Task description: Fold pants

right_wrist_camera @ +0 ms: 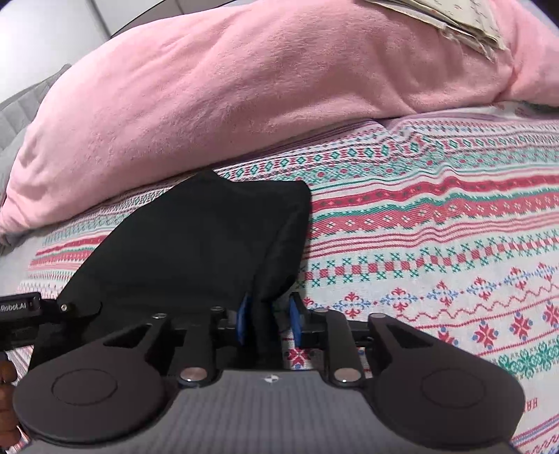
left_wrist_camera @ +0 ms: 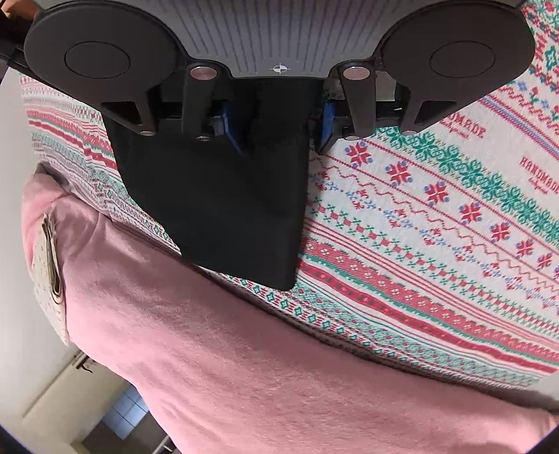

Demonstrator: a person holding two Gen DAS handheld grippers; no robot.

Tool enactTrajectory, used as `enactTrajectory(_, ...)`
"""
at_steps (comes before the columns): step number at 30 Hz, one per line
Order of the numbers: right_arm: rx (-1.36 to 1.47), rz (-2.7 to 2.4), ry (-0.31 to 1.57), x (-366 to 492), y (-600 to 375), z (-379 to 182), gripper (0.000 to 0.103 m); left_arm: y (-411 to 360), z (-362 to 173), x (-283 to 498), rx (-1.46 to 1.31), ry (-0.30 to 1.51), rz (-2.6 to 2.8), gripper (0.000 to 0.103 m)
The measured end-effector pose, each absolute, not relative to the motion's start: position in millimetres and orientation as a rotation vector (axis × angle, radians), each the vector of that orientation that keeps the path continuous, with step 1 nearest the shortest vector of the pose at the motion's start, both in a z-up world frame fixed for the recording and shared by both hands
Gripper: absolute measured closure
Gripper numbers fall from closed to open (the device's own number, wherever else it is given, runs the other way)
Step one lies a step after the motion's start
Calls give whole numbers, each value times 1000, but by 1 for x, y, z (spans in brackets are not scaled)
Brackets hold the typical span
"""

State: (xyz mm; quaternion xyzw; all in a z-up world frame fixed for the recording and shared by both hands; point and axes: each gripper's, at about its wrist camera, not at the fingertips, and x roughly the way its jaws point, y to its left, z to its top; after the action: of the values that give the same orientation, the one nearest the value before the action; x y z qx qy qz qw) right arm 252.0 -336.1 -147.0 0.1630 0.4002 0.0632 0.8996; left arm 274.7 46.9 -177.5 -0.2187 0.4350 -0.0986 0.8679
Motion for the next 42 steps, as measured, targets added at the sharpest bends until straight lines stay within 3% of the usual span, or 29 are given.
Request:
enactTrajectory(3, 252, 78, 833, 250, -335, -142, 67, 48, -171, 270, -439, 899, -190, 57)
enactTrajectory(14, 304, 42, 861, 244, -343, -143, 67, 48, -170, 265, -378, 917, -193, 53)
enactTrajectory(21, 185, 13, 867, 242, -332, -134, 63, 48, -158, 261, -328, 906, -154, 53)
enactTrajectory(23, 174, -5, 860, 239, -334, -131, 59, 49, -151, 258, -288, 902, -111, 45)
enactTrajectory(30, 132, 41, 742, 221, -318, -104, 58, 21, -115, 229, -32, 703, -69, 43)
enactTrajectory(34, 111, 89, 764, 220, -298, -105, 58, -3, -112, 216, 62, 629, -180, 43)
enactTrajectory(38, 88, 111, 860, 227, -290, -126, 57, -12, -133, 224, 107, 724, -177, 44)
enactTrajectory(42, 60, 116, 887, 230, -289, -133, 57, 5, -159, 244, -33, 886, -154, 41)
